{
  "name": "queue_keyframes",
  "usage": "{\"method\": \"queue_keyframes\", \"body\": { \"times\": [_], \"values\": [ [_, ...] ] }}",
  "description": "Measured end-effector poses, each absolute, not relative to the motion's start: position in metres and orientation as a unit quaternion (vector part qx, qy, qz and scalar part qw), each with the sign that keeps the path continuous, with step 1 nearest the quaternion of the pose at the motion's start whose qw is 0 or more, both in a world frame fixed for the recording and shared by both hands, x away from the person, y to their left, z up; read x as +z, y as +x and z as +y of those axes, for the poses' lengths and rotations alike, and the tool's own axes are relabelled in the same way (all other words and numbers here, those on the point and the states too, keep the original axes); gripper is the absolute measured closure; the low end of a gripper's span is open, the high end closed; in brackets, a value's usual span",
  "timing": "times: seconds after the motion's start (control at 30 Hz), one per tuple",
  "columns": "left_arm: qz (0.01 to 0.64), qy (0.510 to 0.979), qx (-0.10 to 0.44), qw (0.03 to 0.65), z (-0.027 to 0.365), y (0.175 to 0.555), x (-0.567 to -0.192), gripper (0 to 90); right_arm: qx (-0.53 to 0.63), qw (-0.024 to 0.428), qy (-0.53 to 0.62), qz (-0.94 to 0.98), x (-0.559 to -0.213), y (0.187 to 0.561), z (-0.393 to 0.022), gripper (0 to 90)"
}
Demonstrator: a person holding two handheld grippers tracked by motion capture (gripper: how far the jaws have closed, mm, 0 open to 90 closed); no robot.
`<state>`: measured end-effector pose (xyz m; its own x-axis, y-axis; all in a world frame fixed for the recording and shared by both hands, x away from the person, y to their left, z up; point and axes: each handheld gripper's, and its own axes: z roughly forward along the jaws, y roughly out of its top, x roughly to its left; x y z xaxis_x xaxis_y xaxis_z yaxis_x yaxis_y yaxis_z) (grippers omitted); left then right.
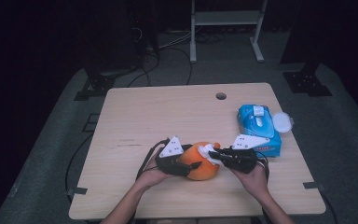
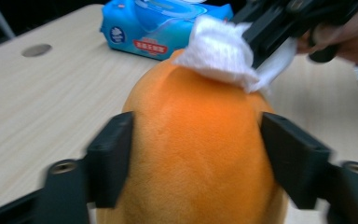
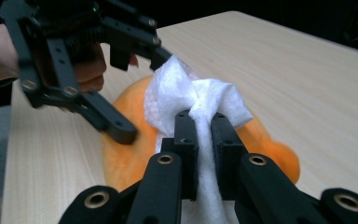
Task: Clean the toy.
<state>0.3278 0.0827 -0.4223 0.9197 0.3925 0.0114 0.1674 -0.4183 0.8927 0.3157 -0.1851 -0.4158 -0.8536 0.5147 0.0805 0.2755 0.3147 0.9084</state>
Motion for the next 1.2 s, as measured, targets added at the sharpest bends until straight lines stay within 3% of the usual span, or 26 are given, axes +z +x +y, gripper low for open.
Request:
{"method": "queue_keyframes", "body": {
  "times": [0.17,0.27,0.33,0.4,0.5,0.67,1.0,1.2],
  "values": [
    [0.182,0.837,0.088,0.508,0.089,0.334,-0.422,12.4,0.525,0.117,0.238,0.809,-0.416,0.311,-0.184,82.1],
    [0.195,0.838,0.069,0.505,0.094,0.338,-0.425,9.9,0.525,0.114,0.237,0.809,-0.417,0.31,-0.187,82.1],
    [0.197,0.843,0.053,0.499,0.094,0.339,-0.427,13.0,0.526,0.113,0.235,0.81,-0.417,0.31,-0.187,82.1],
    [0.186,0.848,0.062,0.492,0.093,0.337,-0.428,22.5,0.524,0.116,0.234,0.811,-0.417,0.309,-0.185,82.1],
    [0.168,0.855,0.078,0.485,0.088,0.332,-0.426,28.8,0.524,0.124,0.224,0.812,-0.412,0.305,-0.18,82.1],
    [0.145,0.864,0.096,0.473,0.083,0.324,-0.425,30.8,0.515,0.143,0.191,0.824,-0.405,0.295,-0.158,82.1],
    [0.161,0.856,0.083,0.484,0.088,0.328,-0.428,30.4,0.51,0.156,0.254,0.807,-0.41,0.305,-0.197,82.2],
    [0.158,0.863,0.084,0.472,0.084,0.326,-0.426,29.4,0.523,0.147,0.24,0.805,-0.407,0.302,-0.181,82.0]
  ]
}}
